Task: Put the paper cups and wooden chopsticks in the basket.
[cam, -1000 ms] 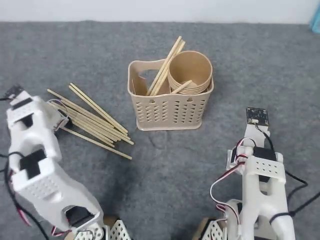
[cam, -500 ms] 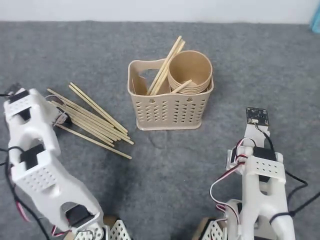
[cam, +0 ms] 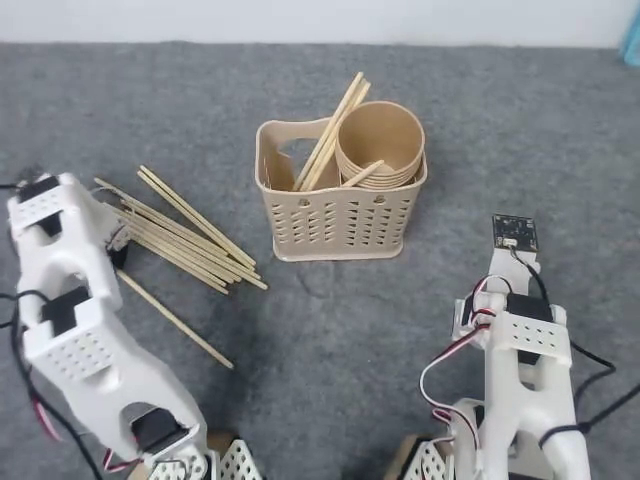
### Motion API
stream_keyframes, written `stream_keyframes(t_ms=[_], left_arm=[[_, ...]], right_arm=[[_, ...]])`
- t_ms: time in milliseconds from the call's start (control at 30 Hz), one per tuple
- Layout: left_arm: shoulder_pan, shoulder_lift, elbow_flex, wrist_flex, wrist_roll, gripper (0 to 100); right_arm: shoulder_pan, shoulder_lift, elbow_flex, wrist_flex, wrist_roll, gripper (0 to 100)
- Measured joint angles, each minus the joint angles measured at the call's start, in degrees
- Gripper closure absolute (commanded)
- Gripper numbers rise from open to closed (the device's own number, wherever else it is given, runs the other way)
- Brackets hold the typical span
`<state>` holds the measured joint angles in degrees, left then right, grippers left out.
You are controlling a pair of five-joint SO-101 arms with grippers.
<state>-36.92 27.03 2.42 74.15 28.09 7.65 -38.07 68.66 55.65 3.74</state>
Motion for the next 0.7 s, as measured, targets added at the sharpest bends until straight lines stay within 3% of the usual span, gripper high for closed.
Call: stream_keyframes(t_ms=[300,467,700], left_arm=[[-0.26,-17.76,0.44,7.47,0.00,99],[-0.18,-30.51,6.59,8.18,0.00,99],[-1.67,-51.60,24.88,-3.60,-1.41,99]], right_arm=[[0.09,0.00,0.00,0.00,0.00,96.8],[0.00,0.00,0.00,0.00,0.00,96.8],[-0.09,0.00,0.00,0.00,0.00,96.8]])
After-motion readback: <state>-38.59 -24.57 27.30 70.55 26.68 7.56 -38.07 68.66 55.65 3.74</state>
